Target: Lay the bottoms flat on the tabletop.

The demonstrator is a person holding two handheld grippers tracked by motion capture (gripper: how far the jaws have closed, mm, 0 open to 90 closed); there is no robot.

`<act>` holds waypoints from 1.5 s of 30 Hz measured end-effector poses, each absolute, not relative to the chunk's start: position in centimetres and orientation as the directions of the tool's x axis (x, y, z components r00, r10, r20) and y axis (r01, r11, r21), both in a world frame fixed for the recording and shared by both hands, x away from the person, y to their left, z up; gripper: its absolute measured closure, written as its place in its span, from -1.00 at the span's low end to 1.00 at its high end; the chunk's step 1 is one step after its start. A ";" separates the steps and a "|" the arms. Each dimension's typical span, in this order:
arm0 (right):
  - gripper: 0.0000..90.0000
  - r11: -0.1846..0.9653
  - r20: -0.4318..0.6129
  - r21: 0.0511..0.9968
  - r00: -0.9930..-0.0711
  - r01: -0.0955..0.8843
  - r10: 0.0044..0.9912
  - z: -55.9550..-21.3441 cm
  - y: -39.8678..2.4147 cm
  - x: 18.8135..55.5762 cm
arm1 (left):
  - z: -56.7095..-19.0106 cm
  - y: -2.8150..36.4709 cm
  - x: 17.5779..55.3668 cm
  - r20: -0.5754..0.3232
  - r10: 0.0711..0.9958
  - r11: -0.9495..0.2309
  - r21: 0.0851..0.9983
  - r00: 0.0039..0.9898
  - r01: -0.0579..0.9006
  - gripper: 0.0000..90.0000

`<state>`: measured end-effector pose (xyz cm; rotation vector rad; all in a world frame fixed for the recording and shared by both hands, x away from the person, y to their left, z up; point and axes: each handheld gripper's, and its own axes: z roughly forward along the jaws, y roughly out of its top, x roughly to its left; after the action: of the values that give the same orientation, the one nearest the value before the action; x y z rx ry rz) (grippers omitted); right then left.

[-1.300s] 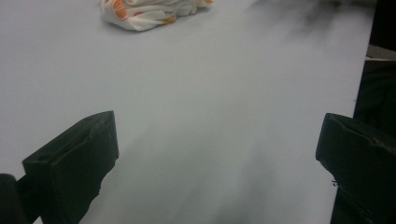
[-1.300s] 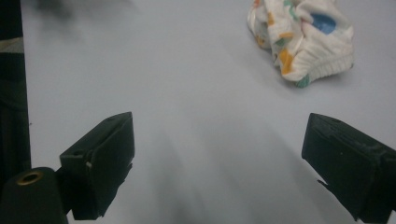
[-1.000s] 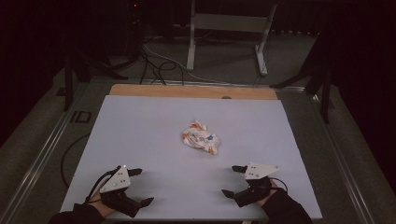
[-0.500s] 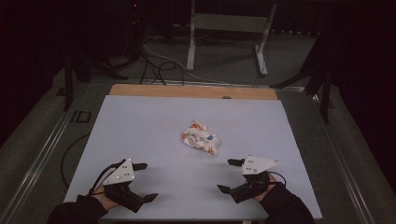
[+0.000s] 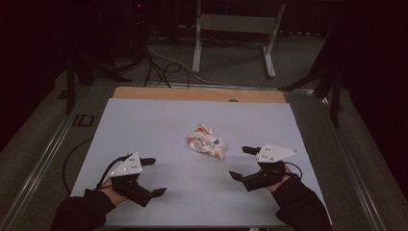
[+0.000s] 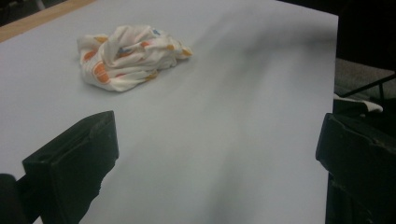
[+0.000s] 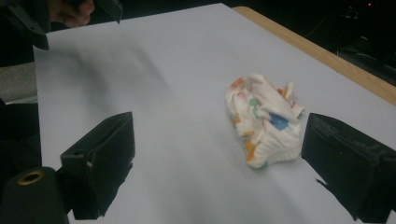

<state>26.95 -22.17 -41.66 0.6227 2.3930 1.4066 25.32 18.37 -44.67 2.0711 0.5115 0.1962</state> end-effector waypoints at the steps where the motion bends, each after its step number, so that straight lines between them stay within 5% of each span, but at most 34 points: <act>1: -0.79 0.425 -0.036 0.879 -0.857 0.218 0.513 -41.6 -22.2 27.1 | -44.7 18.3 25.5 -0.061 0.433 -0.456 0.846 0.900 0.277 -1.00; 45: -0.79 0.338 -0.031 0.908 -0.762 0.249 0.647 -42.8 -19.4 34.7 | -46.2 12.1 33.5 -0.057 0.560 -0.478 0.793 0.827 0.378 -1.00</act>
<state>34.68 -19.39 -42.80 0.7905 2.2197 1.4029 33.51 12.06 -46.21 2.1274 0.6854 0.2632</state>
